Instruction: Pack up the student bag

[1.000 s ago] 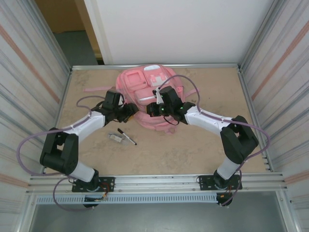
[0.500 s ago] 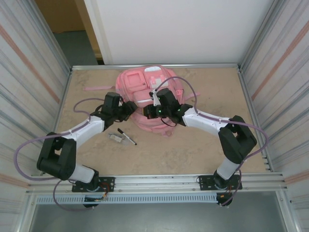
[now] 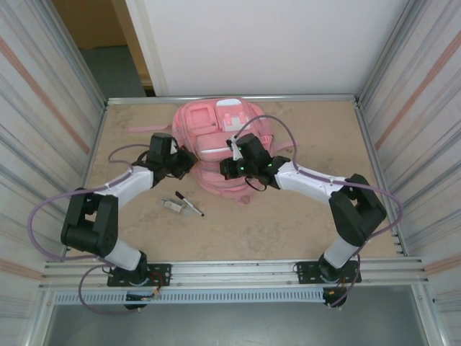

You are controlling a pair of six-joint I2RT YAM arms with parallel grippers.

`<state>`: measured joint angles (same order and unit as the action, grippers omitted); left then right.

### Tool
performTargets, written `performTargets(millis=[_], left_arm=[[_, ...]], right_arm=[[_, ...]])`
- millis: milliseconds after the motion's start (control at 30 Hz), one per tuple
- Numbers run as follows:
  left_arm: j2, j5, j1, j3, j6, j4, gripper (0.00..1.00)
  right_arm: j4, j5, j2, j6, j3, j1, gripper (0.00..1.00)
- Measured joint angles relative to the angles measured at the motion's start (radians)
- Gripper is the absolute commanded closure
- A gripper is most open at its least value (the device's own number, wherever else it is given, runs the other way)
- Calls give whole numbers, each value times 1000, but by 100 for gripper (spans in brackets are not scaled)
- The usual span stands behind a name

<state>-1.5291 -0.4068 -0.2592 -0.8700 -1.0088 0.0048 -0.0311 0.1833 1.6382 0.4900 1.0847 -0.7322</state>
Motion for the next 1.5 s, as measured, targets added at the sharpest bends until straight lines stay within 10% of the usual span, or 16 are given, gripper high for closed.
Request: performTargets(millis=[433, 667, 933, 1500], left_arm=[[-344, -269, 141, -401, 246, -278, 99], [-466, -291, 188, -568, 291, -363, 63], [-248, -220, 216, -423, 299, -431, 43], [26, -128, 30, -76, 102, -308, 45]], right_arm=[[2, -90, -170, -192, -156, 174, 100], [-21, -77, -172, -245, -137, 138, 100], [-59, -44, -83, -212, -17, 41, 100], [39, 54, 42, -75, 51, -56, 100]])
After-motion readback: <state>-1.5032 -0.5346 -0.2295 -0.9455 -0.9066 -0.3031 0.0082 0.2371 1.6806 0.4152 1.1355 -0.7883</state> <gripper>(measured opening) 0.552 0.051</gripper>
